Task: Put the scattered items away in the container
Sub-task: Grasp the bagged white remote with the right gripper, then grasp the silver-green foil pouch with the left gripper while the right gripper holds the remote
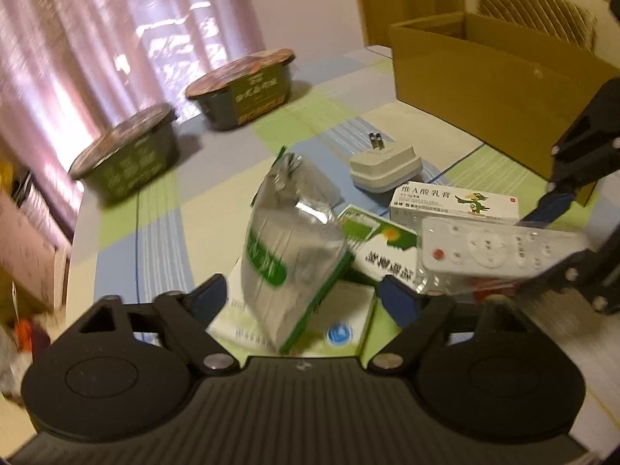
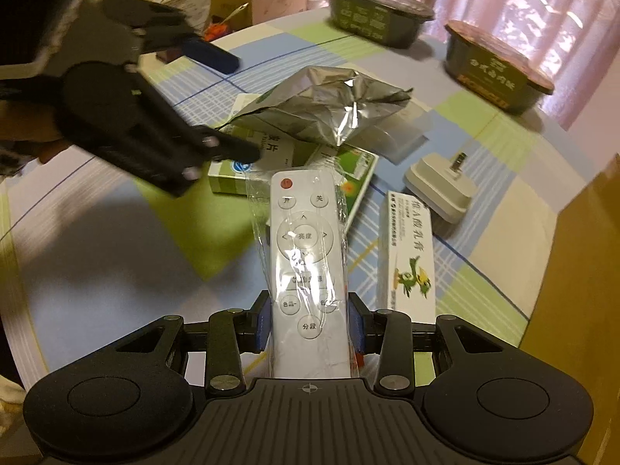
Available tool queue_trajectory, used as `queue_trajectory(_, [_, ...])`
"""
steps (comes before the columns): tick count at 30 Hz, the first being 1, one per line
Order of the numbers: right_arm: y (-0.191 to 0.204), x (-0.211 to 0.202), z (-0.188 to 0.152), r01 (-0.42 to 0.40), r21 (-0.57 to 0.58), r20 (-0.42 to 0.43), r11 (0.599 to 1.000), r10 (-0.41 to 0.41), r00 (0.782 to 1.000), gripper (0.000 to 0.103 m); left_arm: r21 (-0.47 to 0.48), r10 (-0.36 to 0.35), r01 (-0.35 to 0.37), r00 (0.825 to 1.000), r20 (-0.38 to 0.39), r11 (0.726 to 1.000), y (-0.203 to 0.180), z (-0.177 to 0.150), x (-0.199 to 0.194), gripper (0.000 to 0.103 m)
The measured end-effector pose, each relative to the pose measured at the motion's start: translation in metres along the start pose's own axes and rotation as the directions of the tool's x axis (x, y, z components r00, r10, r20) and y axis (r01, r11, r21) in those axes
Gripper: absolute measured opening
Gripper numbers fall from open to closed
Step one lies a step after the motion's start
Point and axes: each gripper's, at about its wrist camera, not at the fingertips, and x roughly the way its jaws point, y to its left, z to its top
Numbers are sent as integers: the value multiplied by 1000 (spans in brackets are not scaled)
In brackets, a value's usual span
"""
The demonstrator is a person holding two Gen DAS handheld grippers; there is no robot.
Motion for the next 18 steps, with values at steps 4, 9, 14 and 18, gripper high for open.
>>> queue_trajectory(4, [-3, -7, -7, 9, 9, 5, 1000, -9, 1000, 42, 58, 25, -24, 1000, -6, 998, -7, 10, 10, 43])
queue_trajectory(9, [-6, -10, -13, 15, 24, 12, 1000, -15, 1000, 42, 81, 58, -56, 998, -28, 995, -10, 9, 9, 7])
queue_trajectory(14, [-5, -15, -16, 7, 34, 25, 999, -8, 1000, 42, 104, 41, -37, 998, -42, 994, -12, -1, -7, 0])
queue_trajectory(18, [-3, -20, -18, -3, 46, 37, 999, 1, 999, 42, 113, 31, -24, 998, -60, 993, -14, -15, -25, 0])
